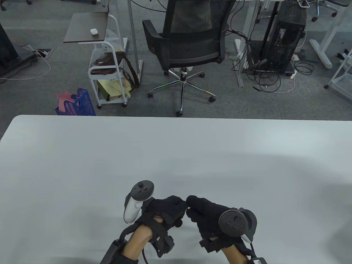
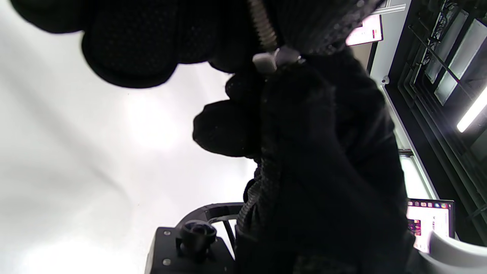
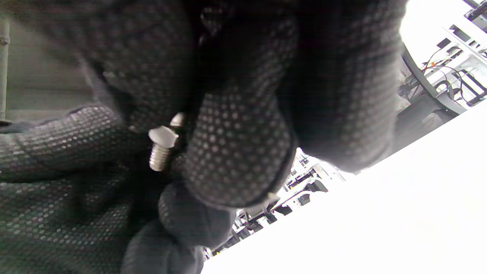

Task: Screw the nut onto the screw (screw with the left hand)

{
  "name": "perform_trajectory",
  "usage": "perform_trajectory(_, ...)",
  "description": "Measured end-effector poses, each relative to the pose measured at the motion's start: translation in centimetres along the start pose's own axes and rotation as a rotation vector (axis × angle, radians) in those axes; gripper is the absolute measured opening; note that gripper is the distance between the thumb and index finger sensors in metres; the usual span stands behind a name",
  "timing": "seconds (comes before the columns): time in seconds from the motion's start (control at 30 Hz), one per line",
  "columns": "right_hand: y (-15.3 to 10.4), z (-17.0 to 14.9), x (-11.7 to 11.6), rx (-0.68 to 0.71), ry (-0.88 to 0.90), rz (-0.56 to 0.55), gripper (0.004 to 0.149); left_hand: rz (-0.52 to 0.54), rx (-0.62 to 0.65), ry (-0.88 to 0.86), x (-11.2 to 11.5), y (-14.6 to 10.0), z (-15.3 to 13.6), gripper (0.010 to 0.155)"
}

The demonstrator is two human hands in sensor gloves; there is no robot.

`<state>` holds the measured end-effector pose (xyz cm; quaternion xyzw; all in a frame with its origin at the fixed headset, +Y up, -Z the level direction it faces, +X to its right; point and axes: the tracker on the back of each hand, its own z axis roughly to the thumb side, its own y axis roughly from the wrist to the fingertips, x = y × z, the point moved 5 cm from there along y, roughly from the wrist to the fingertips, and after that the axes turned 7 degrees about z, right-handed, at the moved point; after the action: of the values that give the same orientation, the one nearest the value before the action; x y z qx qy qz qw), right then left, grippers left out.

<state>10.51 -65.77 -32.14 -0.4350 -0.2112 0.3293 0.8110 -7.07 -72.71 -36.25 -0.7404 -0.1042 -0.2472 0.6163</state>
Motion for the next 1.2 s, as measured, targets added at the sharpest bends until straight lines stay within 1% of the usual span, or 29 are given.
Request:
perform_trajectory(0.1,-0.01,-0.09,0.10,-0.002,0.007,-0.008,0.046,-0.018,-0.003,-0.033,0.06,-0.06,-0.30,0.056)
perform_trajectory(0.17,-0.03,-0.11,0.12,-0.001,0.001,-0.008,0.046,0.002,-0.013,-0.043,-0.06,-0.12,-0.43,0.065)
perform_trajectory(0.27,-0.01,-0.18,0.05,-0.005,-0.001,-0.005,0.046,0.039,-0.009,0.003,-0.25,-0.05,-0.41,0.061)
perform_trajectory(0.33,-0.02,-0.12,0.06,-0.002,-0.001,-0.002,0.046,0.024,-0.010,-0.002,-0.07,-0.04,-0.30,0.055)
perform_trajectory(0.4,-0.02,-0.07,0.00,0.000,0.001,0.000,0.046,0.002,-0.008,0.000,0.07,0.01,-0.15,0.054)
perform_trajectory(0.5,-0.02,-0.14,0.07,-0.003,0.011,-0.005,0.046,-0.034,-0.007,-0.034,0.24,-0.02,-0.36,0.055)
perform_trajectory(0.57,-0.03,-0.16,0.10,-0.002,0.007,-0.007,0.046,-0.016,-0.007,-0.046,0.12,-0.05,-0.46,0.063)
perform_trajectory(0.6,-0.03,-0.19,0.06,-0.002,0.006,-0.005,0.046,0.012,-0.014,-0.033,-0.03,-0.03,-0.49,0.064)
perform_trajectory(0.67,-0.02,-0.19,-0.08,-0.003,-0.001,0.002,0.046,0.054,-0.008,0.009,-0.26,-0.01,-0.40,0.059)
perform_trajectory(0.7,0.00,-0.15,-0.13,0.000,-0.009,0.006,0.046,0.049,-0.008,0.010,-0.17,-0.02,-0.31,0.056)
perform_trajectory(0.77,-0.02,-0.14,-0.17,0.000,0.000,0.006,0.046,0.027,-0.009,0.007,-0.06,-0.05,-0.16,0.054)
perform_trajectory(0.87,-0.01,-0.29,-0.16,-0.008,0.016,0.006,0.046,-0.016,-0.007,-0.021,0.15,-0.03,-0.25,0.055)
perform_trajectory(0.97,-0.02,-0.15,-0.15,0.002,-0.014,0.005,0.046,-0.033,-0.033,-0.027,0.44,-0.07,-0.66,0.064)
perform_trajectory(1.07,0.00,-0.11,-0.26,0.004,-0.016,0.011,0.046,0.017,-0.017,0.016,0.20,0.07,-0.36,0.057)
perform_trajectory(1.2,0.03,-0.02,-0.15,0.004,-0.005,0.007,0.046,-0.021,-0.002,-0.002,0.29,-0.04,-0.09,0.056)
